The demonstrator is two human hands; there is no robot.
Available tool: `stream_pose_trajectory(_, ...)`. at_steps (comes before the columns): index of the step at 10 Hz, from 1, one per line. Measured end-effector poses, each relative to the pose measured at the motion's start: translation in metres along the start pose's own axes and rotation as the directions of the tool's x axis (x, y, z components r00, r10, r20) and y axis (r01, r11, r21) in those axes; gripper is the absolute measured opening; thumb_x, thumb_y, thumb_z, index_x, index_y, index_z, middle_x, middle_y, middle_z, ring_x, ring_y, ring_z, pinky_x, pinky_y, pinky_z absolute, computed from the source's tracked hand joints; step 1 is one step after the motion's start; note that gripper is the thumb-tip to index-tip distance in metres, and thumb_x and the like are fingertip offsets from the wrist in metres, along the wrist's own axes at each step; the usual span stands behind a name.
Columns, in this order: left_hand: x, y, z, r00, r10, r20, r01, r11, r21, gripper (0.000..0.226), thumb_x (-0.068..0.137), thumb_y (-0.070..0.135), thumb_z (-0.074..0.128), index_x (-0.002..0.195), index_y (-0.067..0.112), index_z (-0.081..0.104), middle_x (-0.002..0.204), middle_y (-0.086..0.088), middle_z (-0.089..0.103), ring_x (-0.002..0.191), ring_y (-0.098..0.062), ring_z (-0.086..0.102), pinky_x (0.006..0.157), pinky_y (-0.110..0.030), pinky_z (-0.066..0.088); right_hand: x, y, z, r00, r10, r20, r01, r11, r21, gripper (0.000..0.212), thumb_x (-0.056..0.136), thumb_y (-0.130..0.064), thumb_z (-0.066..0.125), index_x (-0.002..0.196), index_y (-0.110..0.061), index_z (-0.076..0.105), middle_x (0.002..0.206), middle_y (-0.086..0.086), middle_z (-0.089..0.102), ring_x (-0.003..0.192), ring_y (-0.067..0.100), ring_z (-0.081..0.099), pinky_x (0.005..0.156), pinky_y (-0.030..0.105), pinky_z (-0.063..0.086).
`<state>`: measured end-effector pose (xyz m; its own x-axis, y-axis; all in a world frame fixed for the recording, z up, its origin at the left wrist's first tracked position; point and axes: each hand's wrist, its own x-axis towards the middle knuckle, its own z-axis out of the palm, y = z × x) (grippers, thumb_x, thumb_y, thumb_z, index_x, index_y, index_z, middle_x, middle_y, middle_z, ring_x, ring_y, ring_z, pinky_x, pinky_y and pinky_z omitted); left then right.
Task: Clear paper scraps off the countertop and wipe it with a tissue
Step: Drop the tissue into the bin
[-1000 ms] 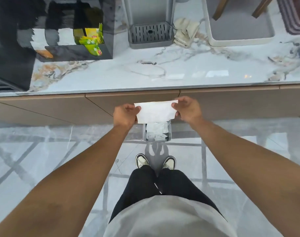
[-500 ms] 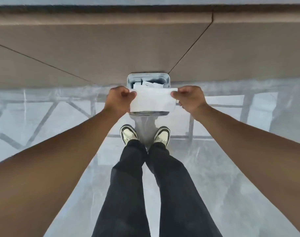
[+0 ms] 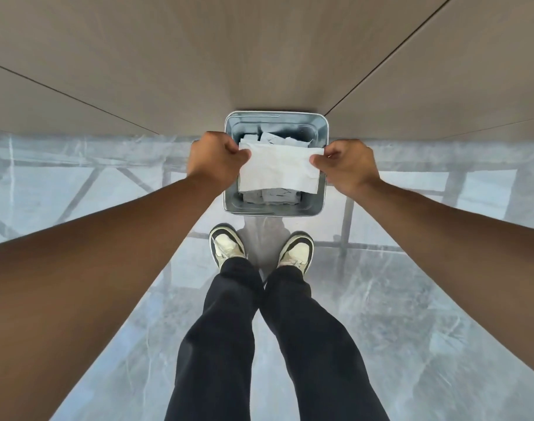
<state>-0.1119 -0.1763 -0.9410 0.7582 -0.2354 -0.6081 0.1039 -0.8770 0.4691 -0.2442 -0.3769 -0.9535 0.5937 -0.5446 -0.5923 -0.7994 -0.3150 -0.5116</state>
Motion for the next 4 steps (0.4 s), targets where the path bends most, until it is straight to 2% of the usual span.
stream_pose_trajectory(1,0.002,0.006,0.000,1.000,0.000,0.026,-0.002,0.997,0.081,0.028,0.083,0.041,0.074,0.093,0.016,0.070,0.085,0.002,0.063,0.088,-0.021,0.060,0.072,-0.027,0.045,-0.001,-0.001,0.003,1.000,-0.001,0.008,0.002,1.000,-0.020,0.024,0.081,-0.039,0.072,0.091,-0.017,0.071,0.078,0.004,0.074,0.069,0.020,0.070,0.069,0.032,0.059)
stream_pose_trajectory(2,0.003,0.009,-0.005,1.000,0.006,0.018,-0.009,0.989,0.146,0.035,0.084,0.045,0.072,0.101,0.014,0.066,0.090,0.000,0.060,0.093,-0.024,0.059,0.076,-0.031,0.048,-0.004,-0.002,0.001,1.000,-0.017,-0.020,0.016,0.999,-0.035,0.033,0.083,-0.040,0.072,0.108,-0.020,0.066,0.079,0.002,0.073,0.076,0.018,0.069,0.069,0.028,0.055)
stream_pose_trajectory(3,-0.003,0.016,-0.016,1.000,-0.003,0.006,0.002,0.985,0.175,0.038,0.086,0.045,0.069,0.106,0.014,0.064,0.095,-0.003,0.062,0.100,-0.029,0.061,0.079,-0.032,0.048,-0.010,-0.010,-0.011,0.994,-0.074,-0.075,0.068,0.995,-0.076,0.036,0.086,-0.038,0.068,0.117,-0.019,0.060,0.076,-0.003,0.070,0.088,0.018,0.065,0.075,0.026,0.051)
stream_pose_trajectory(4,-0.011,0.017,-0.026,1.000,0.003,0.008,-0.004,0.986,0.166,0.038,0.087,0.045,0.067,0.109,0.016,0.064,0.101,-0.005,0.067,0.100,-0.029,0.063,0.078,-0.030,0.047,-0.017,-0.017,-0.023,0.993,-0.095,-0.068,0.090,0.993,-0.078,0.032,0.088,-0.034,0.066,0.116,-0.020,0.060,0.080,-0.005,0.070,0.087,0.018,0.065,0.074,0.027,0.051)
